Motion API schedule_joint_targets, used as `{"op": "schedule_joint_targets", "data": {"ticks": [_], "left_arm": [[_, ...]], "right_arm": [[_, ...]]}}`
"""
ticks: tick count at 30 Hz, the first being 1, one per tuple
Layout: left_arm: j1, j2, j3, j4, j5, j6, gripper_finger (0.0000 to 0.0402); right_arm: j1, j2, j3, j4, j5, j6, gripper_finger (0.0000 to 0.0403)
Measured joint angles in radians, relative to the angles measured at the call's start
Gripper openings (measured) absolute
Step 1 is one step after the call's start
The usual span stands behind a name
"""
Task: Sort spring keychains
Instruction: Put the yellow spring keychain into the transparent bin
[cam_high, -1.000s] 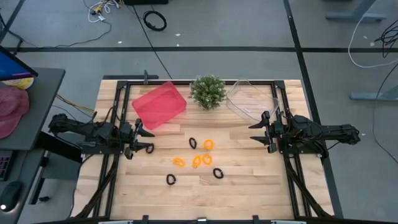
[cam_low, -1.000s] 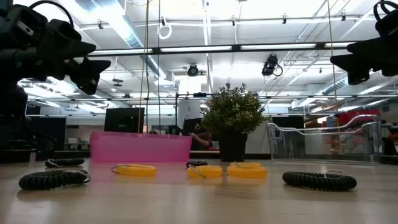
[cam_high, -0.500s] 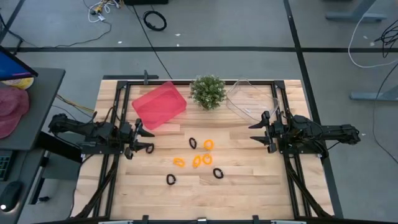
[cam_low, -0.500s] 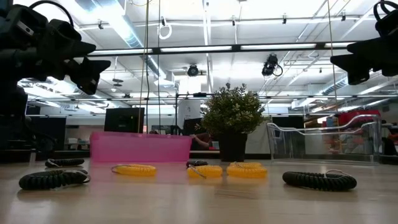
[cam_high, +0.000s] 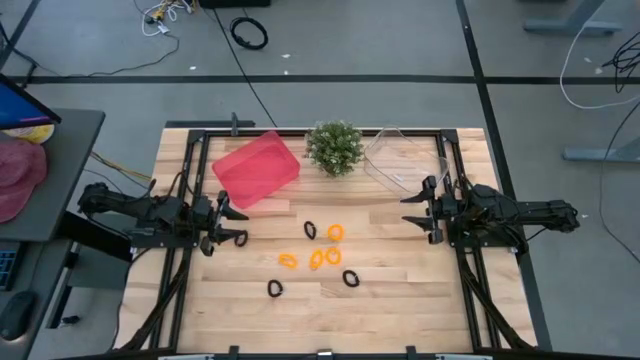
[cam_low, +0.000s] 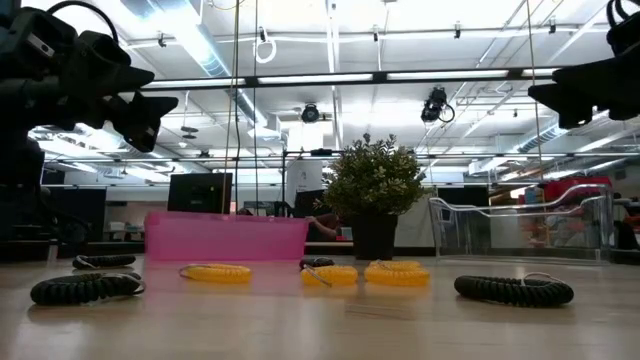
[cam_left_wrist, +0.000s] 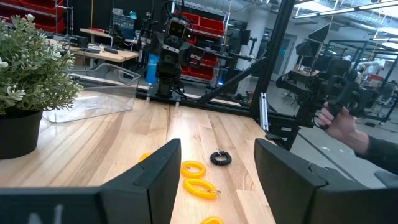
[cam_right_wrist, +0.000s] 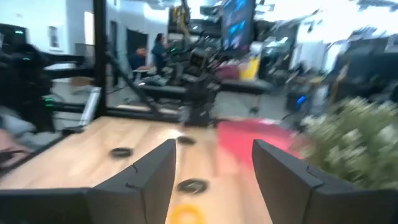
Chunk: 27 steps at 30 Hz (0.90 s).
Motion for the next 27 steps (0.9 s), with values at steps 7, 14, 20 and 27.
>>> {"op": "schedule_joint_targets", "data": {"ticks": [7,14,20,27], "left_arm": [[0.0,0.0,0.0,0.0,0.0,0.0,0.0209],[0.0,0.0,0.0,0.0,0.0,0.0,0.0209],[0.0,0.0,0.0,0.0,0.0,0.0,0.0209],[0.0,0.0,0.0,0.0,0.0,0.0,0.0209]], "right_arm": [[0.0,0.0,0.0,0.243,0.056,-0.059,0.0215],[0.0,0.0,0.0,0.505,0.056,-0.068,0.0215],[0.0,0.0,0.0,0.656,0.056,-0.133,0.0215],[0.0,0.0,0.0,0.687,0.056,-0.198,0.0215]]}}
